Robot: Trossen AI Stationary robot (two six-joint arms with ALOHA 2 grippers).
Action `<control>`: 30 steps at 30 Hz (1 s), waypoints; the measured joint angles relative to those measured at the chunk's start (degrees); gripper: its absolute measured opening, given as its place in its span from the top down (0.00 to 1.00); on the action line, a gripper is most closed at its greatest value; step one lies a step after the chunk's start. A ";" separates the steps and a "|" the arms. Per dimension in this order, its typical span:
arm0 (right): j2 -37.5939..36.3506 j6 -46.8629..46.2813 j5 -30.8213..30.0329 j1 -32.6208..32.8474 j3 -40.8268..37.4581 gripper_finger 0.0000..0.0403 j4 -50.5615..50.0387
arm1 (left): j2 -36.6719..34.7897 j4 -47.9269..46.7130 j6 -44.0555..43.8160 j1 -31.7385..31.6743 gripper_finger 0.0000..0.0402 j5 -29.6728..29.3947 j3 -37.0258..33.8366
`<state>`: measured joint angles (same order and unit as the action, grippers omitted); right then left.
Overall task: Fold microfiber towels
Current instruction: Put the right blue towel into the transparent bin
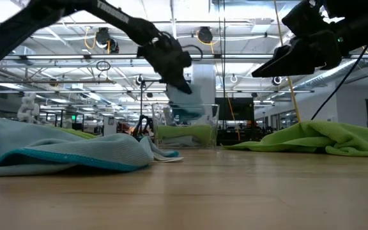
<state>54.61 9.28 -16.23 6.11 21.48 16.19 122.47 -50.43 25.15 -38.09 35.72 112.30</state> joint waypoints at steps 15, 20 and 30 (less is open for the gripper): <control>0.02 0.40 -0.08 0.00 -1.29 0.36 1.86 | 3.92 -0.42 4.61 -1.68 0.89 -5.54 0.82; 0.02 1.03 -0.04 0.00 -1.29 0.36 2.69 | 3.92 0.29 4.00 -1.57 0.89 -8.83 0.82; 0.02 1.07 -0.02 0.00 -1.29 0.36 2.43 | 3.92 1.32 2.73 -1.49 0.74 -13.61 0.82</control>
<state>54.63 10.35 -16.25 6.11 20.18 18.61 126.39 -49.11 27.88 -39.57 22.11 113.12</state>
